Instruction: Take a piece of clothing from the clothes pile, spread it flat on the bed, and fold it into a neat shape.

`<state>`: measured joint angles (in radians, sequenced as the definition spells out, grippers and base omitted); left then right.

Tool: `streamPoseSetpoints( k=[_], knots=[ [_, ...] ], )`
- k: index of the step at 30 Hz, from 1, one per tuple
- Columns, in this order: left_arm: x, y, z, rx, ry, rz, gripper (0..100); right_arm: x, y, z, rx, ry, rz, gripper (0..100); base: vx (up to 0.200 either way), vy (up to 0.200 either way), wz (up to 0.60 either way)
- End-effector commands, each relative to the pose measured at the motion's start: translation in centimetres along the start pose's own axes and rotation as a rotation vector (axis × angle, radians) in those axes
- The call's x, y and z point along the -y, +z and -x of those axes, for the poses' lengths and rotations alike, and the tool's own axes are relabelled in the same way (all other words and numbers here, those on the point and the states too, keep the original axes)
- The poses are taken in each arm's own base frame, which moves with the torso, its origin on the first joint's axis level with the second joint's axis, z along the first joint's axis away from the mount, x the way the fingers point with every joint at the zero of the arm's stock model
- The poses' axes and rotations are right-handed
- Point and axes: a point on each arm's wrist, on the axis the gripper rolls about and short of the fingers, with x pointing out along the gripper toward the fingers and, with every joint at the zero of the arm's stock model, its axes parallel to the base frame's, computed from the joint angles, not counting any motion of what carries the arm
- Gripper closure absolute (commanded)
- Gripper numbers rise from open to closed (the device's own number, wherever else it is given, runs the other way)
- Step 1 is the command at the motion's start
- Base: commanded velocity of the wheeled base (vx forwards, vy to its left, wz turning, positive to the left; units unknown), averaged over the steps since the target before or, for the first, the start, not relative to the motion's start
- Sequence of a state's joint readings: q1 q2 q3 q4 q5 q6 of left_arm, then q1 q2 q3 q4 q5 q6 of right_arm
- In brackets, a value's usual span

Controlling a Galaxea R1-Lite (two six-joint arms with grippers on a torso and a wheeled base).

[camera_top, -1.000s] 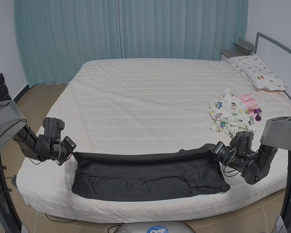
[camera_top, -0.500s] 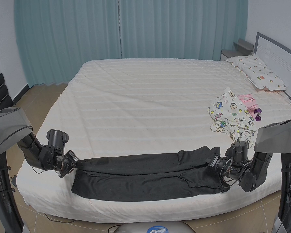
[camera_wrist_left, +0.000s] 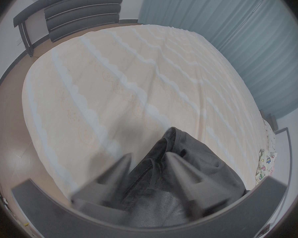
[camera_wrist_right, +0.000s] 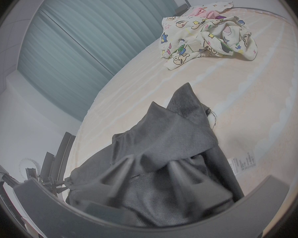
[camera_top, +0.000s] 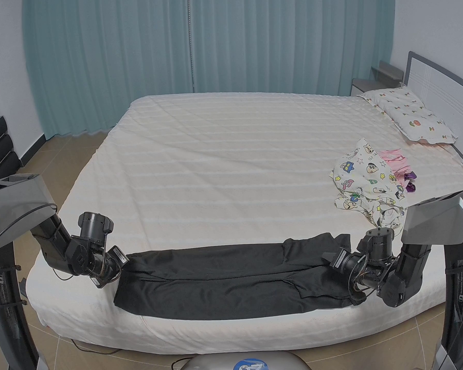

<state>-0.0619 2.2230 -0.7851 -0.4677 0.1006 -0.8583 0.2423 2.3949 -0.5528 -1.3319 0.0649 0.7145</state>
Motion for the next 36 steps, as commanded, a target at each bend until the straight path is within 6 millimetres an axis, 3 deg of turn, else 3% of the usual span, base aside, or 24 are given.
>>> streamPoseSetpoints(
  k=[1, 8, 20, 24, 29, 31, 32, 36],
  knots=[
    [-0.1, 0.2, 0.3, 0.030, 0.017, 0.002, 0, -0.2, 1.1, 1.3, 0.038, 0.010, -0.012, 0, 0.000, 0.000, 0.00],
    [-0.1, 0.9, 2.7, 0.074, -0.001, -0.008, 0, 0.4, 2.5, 4.2, 0.094, 0.001, -0.060, 0, 0.000, 0.000, 0.00],
    [1.4, 2.9, 7.3, 0.158, -0.102, 0.001, 0, 1.1, 2.4, 6.1, 0.150, 0.034, -0.221, 0, 0.000, 0.000, 0.00],
    [2.5, 2.5, 6.9, 0.132, -0.108, -0.018, 0, 1.1, 2.3, 6.1, 0.144, 0.039, -0.248, 0, 0.000, 0.000, 0.00],
    [3.4, -0.5, 3.1, 0.042, -0.062, -0.084, 0, 1.3, 1.8, 6.4, 0.121, 0.028, -0.268, 0, 0.000, 0.000, 0.00],
    [3.4, -0.7, 2.6, 0.036, -0.054, -0.091, 0, 1.3, 1.7, 6.5, 0.120, 0.024, -0.271, 0, 0.000, 0.000, 0.00],
    [3.5, -1.6, 1.2, 0.013, -0.032, -0.111, 0, 1.5, 1.6, 6.8, 0.115, 0.013, -0.276, 0, 0.000, 0.000, 0.00],
    [3.2, -2.5, 0.2, -0.013, 0.000, -0.131, 0, 1.8, 1.7, 6.8, 0.119, 0.006, -0.282, 0, 0.000, 0.000, 0.00]
  ],
)
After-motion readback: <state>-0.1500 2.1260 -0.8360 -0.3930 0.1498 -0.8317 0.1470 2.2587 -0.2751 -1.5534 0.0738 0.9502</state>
